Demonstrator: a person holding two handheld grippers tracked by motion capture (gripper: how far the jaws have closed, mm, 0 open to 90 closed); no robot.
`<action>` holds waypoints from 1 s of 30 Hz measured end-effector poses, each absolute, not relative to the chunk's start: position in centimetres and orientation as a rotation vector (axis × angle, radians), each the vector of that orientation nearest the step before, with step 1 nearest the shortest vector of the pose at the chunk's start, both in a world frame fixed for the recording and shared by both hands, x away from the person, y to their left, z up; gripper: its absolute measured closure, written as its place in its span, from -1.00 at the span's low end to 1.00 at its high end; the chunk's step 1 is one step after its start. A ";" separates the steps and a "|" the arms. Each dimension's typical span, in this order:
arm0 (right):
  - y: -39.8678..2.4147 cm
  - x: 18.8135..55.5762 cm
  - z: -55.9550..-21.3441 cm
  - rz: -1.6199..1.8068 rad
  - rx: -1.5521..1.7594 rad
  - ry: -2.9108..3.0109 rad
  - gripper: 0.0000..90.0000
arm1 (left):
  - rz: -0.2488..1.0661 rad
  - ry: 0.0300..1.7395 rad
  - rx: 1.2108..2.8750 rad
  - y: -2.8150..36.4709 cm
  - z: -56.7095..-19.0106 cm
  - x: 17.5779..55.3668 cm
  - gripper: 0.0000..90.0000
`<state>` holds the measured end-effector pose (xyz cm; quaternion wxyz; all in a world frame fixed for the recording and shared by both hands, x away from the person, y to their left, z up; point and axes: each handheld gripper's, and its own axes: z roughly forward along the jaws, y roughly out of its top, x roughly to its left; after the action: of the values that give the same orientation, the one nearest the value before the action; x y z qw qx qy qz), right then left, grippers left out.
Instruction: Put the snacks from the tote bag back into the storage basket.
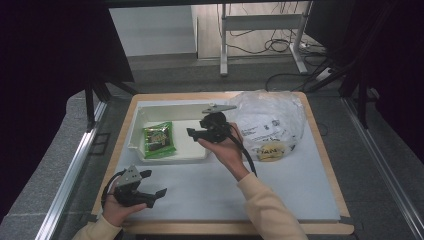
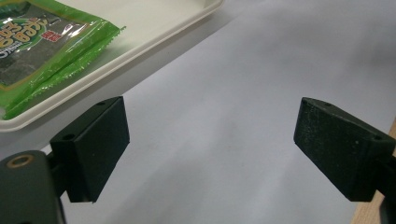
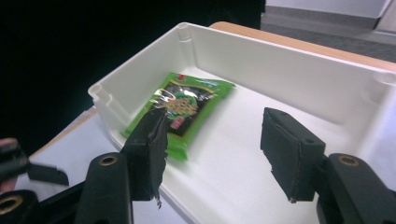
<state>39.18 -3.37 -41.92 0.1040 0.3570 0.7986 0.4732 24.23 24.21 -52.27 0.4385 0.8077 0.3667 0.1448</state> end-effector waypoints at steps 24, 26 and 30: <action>-17.7 32.0 -44.8 1.315 1.184 2.219 -0.08 | 0.379 0.939 2.013 24.0 -52.5 24.5 -0.77; -18.2 31.9 -45.4 1.302 1.198 2.222 -0.07 | 0.378 0.939 2.015 24.0 -52.5 24.6 -0.77; -18.5 32.0 -45.7 1.300 1.217 2.220 -0.08 | 0.377 0.935 2.020 24.0 -52.5 24.5 -0.77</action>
<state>31.96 -18.52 -45.73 0.1469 0.4230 0.7716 0.4518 24.53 23.97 -52.53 0.4279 0.8087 0.3744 0.1510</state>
